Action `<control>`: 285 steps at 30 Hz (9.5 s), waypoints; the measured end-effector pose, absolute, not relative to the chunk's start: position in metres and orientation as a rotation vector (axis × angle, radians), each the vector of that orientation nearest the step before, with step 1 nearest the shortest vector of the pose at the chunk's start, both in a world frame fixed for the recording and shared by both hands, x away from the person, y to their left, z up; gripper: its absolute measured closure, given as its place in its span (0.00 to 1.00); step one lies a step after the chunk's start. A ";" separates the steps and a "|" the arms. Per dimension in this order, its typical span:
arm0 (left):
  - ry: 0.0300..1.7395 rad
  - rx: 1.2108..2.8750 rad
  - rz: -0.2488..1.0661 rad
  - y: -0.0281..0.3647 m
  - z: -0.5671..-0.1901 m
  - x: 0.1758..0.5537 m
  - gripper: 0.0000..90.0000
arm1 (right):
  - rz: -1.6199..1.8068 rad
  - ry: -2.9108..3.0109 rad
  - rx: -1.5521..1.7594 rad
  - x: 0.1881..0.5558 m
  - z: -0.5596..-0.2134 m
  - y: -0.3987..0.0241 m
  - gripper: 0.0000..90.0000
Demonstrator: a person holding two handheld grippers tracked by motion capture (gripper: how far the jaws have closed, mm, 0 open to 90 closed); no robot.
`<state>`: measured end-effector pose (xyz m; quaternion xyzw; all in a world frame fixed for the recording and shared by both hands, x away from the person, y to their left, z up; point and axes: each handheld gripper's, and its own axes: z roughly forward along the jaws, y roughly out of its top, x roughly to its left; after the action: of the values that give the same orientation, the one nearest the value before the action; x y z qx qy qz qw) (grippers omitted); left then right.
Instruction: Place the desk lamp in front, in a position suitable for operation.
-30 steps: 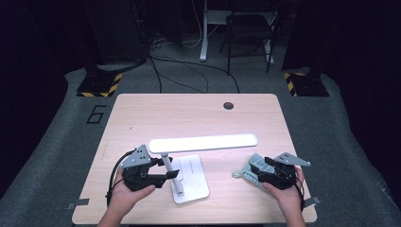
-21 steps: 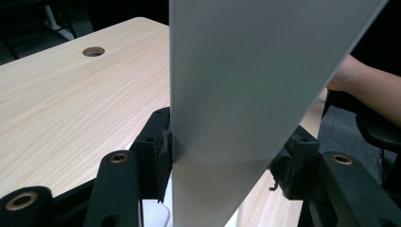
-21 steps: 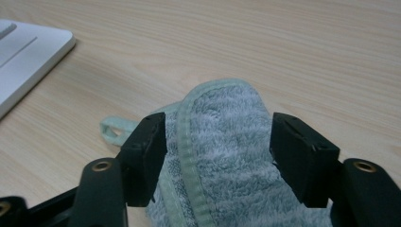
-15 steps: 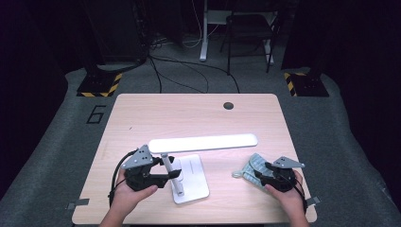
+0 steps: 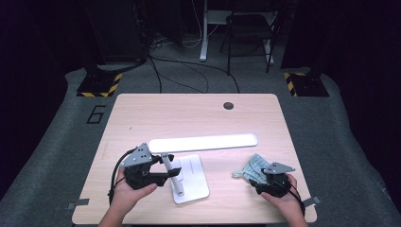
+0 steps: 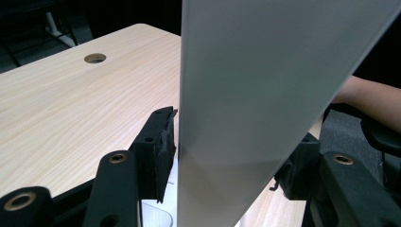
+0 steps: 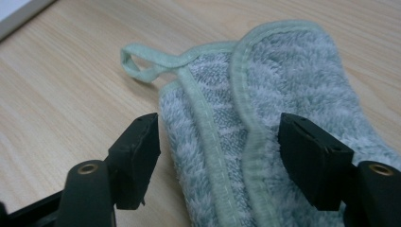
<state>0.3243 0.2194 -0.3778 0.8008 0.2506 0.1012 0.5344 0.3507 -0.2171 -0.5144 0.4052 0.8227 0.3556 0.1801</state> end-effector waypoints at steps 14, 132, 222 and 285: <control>0.589 1.900 0.248 0.218 -0.377 0.324 0.52 | 1.111 2.221 1.350 0.357 -0.511 -0.228 0.80; 0.481 1.841 0.241 0.234 -0.377 0.325 0.58 | 1.319 2.471 0.981 0.338 -0.511 -0.030 0.80; 0.499 1.850 0.255 0.232 -0.377 0.323 0.58 | 1.272 2.368 1.095 0.420 -0.511 0.013 0.77; 0.458 1.852 0.215 0.233 -0.378 0.325 0.58 | 1.233 2.370 1.141 0.414 -0.505 -0.017 0.80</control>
<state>0.3248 0.2333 -0.3779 0.7903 0.1952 0.0916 0.5735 0.4135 -0.0169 -0.5055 0.3900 0.8102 0.4214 0.1182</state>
